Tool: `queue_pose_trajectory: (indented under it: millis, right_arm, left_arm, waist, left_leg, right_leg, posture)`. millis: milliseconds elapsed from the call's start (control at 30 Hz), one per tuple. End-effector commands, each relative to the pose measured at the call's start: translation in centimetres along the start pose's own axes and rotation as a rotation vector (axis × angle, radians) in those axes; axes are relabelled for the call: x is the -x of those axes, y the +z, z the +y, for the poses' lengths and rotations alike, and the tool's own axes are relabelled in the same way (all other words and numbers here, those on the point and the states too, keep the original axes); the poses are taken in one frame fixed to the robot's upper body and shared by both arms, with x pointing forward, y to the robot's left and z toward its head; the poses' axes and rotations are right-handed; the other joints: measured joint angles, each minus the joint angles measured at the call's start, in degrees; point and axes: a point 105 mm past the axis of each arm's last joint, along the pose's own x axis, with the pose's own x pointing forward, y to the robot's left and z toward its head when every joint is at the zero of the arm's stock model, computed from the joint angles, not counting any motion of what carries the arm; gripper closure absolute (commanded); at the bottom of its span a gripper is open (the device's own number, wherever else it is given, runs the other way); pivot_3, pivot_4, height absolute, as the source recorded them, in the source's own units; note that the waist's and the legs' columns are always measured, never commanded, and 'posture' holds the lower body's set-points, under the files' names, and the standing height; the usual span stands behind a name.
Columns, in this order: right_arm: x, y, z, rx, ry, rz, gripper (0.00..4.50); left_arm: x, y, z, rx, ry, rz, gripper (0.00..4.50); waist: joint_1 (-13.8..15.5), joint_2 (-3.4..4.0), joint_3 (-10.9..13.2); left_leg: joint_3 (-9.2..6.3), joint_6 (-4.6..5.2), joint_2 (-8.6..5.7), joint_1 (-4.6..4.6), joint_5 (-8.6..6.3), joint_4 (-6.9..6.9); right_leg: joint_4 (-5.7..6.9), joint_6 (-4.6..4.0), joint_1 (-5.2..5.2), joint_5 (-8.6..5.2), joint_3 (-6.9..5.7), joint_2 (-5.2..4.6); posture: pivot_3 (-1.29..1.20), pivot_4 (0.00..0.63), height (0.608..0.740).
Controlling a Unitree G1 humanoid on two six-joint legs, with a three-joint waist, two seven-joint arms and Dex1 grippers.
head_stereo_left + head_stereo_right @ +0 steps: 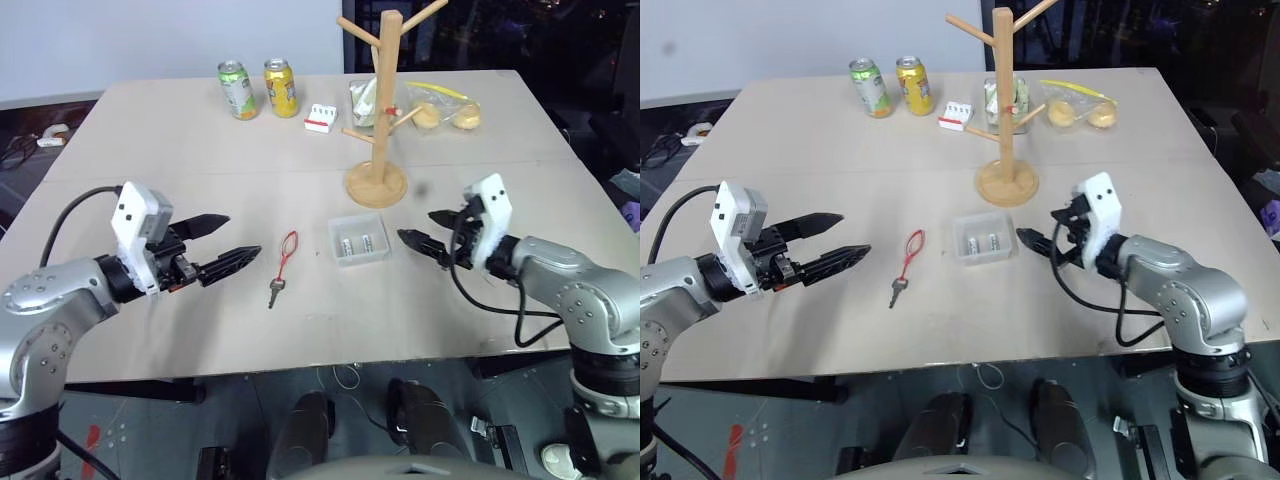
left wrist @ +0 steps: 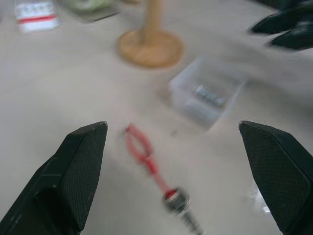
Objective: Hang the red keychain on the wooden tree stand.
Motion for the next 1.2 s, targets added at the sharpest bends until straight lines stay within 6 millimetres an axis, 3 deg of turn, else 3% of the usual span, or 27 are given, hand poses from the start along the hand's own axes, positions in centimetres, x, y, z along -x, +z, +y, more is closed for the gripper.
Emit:
queue_pose_trajectory:
  millis: [33,333,600,700,767,967,1200]
  right_arm:
    - [-1.0,1.3,1.3,0.024,-0.010,-0.021,0.00]
    - [-4.8,0.4,2.3,0.060,-0.084,0.043,0.00]
    - [-6.4,-0.9,1.6,0.078,-0.136,0.078,0.00]
    - [-6.9,-1.0,1.8,0.077,-0.130,0.075,0.80]
    - [-7.1,-1.1,1.8,0.078,-0.129,0.073,1.88]
    - [-7.7,-1.0,2.2,0.088,-0.116,0.066,4.46]
    - [-7.7,-0.9,2.2,0.113,-0.102,0.062,4.49]
  left_arm:
    - [-0.5,0.7,-1.8,-0.038,-0.104,0.019,0.07]
    - [-0.8,0.8,-2.0,-0.058,-0.116,0.012,0.07]
    - [-0.9,0.7,-2.8,-0.063,-0.131,0.001,0.07]
    - [-0.9,0.7,-2.7,-0.065,-0.126,-0.002,0.00]
    - [-1.0,0.7,-2.6,-0.065,-0.124,-0.004,0.00]
    - [-1.0,0.6,-2.4,-0.073,-0.105,-0.012,0.00]
    - [-1.0,0.7,-2.4,-0.076,-0.096,-0.020,0.00]
  waist:
    - [-0.3,0.01,0.0]
    - [-1.1,0.01,0.0]
    - [-1.1,0.01,0.0]
    - [-1.1,0.01,0.0]
    - [-1.1,0.01,0.0]
    - [-1.1,0.01,0.0]
    - [-1.1,0.01,0.0]
  left_leg:
    - [-0.01,0.00,0.00,0.00,0.00,-0.01]
    - [-0.05,0.00,0.05,0.01,0.00,-0.01]
    - [-0.06,0.00,0.04,0.01,0.00,-0.02]
    - [-0.07,0.00,0.08,0.02,0.00,-0.03]
    - [-0.08,0.00,0.09,0.01,0.00,-0.03]
    - [-0.08,0.00,0.09,0.01,0.00,-0.03]
    - [-0.09,0.00,0.09,0.01,0.00,-0.03]
  right_leg:
    - [0.00,0.00,0.00,0.00,0.00,0.01]
    - [0.05,-0.01,-0.02,0.00,0.07,0.16]
    - [0.04,-0.01,-0.03,0.00,0.16,0.23]
    - [0.04,-0.01,-0.03,-0.01,0.16,0.28]
    - [0.04,-0.01,-0.03,0.00,0.16,0.29]
    - [0.04,-0.01,-0.03,0.00,0.16,0.29]
    - [0.04,-0.01,-0.03,-0.01,0.16,0.29]
  posture:
    - [0.00,0.150,0.740]
    - [0.00,0.150,0.740]
    - [0.00,0.150,0.740]
    - [0.00,0.150,0.740]
    - [0.00,0.150,0.740]
    - [0.00,0.150,0.740]
    - [0.00,0.150,0.740]
